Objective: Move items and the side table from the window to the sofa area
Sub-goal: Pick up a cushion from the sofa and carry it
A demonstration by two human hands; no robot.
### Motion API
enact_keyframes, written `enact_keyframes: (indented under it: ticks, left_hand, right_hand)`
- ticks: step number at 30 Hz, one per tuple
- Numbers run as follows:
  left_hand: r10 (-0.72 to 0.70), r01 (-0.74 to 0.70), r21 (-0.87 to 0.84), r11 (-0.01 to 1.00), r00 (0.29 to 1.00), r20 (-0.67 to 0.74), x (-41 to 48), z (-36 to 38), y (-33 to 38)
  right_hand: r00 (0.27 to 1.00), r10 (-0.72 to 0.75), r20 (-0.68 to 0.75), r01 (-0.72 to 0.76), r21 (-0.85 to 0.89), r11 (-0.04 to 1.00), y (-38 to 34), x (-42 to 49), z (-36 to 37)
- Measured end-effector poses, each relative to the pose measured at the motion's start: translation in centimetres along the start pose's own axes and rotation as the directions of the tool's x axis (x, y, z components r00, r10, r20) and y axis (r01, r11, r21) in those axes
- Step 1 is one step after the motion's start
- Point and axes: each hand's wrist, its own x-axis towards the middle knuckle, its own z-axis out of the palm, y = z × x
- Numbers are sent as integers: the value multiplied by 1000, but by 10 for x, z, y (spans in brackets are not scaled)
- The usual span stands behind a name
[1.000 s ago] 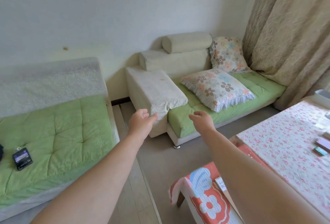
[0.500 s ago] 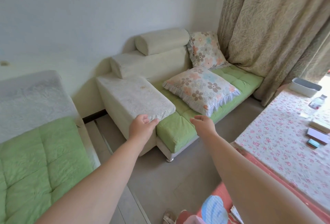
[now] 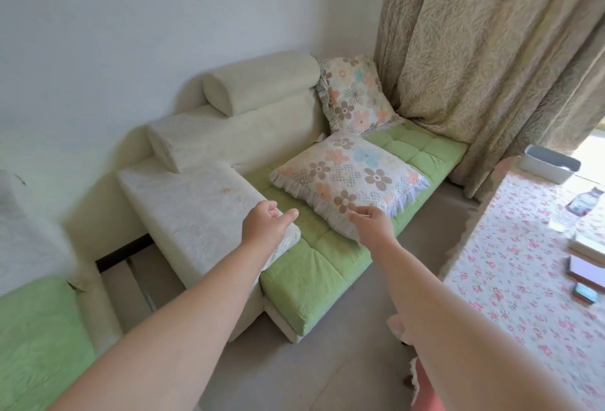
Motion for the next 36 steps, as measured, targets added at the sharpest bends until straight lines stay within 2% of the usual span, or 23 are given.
enact_keyframes:
  ticks: [5, 12, 19, 27, 32, 36]
  left_hand:
    - [-25, 25, 8, 1000, 997, 66, 59, 33, 13]
    - [-13, 8, 28, 1000, 984, 179, 154, 91, 35]
    - [-42, 39, 19, 999, 971, 233, 261, 140, 70]
    - [-100, 88, 60, 994, 967, 235, 346, 187, 88]
    - [-137, 128, 66, 990, 979, 153, 407, 228, 102]
    - [-210, 208, 50, 977, 977, 35, 457, 264, 107]
  right_hand:
    - [996, 75, -37, -74, 48, 996, 1, 58, -10]
    - [990, 110, -92, -105, 58, 993, -12, 151, -13]
    - [974, 163, -158, -170, -32, 985, -39, 248, -34]
    - [971, 183, -154, -186, -6, 982, -56, 352, -35]
    - [980, 184, -73, -189, -65, 980, -56, 445, -42]
    - [990, 140, 8, -137, -151, 979, -57, 532, -46]
